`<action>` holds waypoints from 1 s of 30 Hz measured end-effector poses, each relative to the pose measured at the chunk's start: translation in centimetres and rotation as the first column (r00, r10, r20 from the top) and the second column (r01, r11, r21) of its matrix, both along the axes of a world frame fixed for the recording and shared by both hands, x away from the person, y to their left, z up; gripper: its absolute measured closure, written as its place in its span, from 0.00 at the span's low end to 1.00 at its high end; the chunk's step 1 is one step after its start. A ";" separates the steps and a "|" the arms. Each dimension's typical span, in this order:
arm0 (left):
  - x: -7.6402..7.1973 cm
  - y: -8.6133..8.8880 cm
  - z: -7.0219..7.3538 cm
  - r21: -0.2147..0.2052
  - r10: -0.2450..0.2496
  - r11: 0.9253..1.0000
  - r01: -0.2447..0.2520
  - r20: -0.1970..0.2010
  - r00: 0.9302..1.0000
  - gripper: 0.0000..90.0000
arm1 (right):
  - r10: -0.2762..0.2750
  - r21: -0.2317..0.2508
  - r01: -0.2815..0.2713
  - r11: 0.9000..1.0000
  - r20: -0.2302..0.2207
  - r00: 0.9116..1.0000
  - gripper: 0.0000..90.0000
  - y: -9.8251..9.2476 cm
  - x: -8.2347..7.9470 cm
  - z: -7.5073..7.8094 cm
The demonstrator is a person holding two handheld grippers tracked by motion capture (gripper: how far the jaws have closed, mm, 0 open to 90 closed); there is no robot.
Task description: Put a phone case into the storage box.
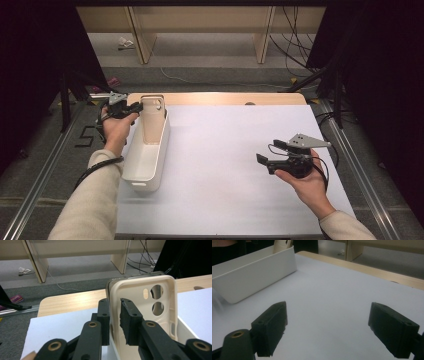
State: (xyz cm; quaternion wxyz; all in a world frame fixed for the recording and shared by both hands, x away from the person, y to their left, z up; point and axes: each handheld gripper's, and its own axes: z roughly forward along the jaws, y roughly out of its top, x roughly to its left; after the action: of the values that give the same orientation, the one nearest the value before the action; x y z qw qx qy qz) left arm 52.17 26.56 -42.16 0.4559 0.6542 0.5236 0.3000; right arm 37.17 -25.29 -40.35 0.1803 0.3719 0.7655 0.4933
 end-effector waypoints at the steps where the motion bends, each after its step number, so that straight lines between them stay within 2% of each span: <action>1: 0.0 0.0 0.0 0.007 0.002 1.000 -0.002 -0.003 1.000 0.85 | 0.000 -0.001 0.000 1.000 0.001 1.000 0.18 0.0 0.0 0.0; 13: 0.1 -0.3 0.3 0.058 0.022 0.998 -0.021 -0.017 1.000 0.77 | -0.001 -0.001 0.001 1.000 -0.001 1.000 0.18 0.0 0.0 0.0; 19: -0.1 -0.5 0.8 0.057 0.026 0.998 -0.024 -0.037 0.999 0.63 | 0.000 -0.003 0.000 1.000 -0.002 1.000 0.18 0.0 0.1 -0.1; 23: -0.4 -0.6 1.3 0.055 0.038 0.998 -0.036 -0.042 0.998 0.50 | 0.002 -0.002 -0.002 1.000 -0.001 1.000 0.18 0.0 0.1 -0.1; 28: -1.3 -0.7 2.1 0.032 0.042 0.999 -0.040 -0.052 0.998 0.31 | -0.003 -0.001 0.003 1.000 -0.004 1.000 0.18 -0.1 0.1 -0.1; 30: -1.9 -0.7 2.4 0.021 0.026 0.999 -0.025 -0.055 0.998 0.27 | -0.003 -0.002 0.003 1.000 -0.006 1.000 0.18 -0.1 0.1 -0.1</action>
State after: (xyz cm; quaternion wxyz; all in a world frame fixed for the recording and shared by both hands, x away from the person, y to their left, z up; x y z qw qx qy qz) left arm 50.25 25.84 -39.72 0.4305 0.6603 0.5412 0.2928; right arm 37.30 -25.37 -40.46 0.1789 0.3742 0.7659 0.4913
